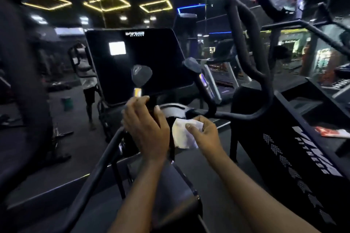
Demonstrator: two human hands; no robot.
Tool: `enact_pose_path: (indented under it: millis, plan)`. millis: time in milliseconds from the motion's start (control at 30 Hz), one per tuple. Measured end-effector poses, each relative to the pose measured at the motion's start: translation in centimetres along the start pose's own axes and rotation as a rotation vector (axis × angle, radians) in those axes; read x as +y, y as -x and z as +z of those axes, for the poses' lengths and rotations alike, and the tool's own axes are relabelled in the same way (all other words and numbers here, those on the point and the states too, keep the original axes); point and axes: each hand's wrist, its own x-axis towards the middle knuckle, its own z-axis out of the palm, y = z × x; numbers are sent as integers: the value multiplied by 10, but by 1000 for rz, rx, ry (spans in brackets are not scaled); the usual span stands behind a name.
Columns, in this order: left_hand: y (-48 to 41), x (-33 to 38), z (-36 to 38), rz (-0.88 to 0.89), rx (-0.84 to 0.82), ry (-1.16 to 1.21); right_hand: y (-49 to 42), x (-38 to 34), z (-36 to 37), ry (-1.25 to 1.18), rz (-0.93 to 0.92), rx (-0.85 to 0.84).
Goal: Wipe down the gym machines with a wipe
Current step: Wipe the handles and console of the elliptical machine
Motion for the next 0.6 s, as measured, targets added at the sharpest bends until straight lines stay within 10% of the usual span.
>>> enact_pose_path:
  millis: [600]
  plan:
    - [-112, 0, 42, -111, -521, -379, -143, -126, -9, 91, 133, 170]
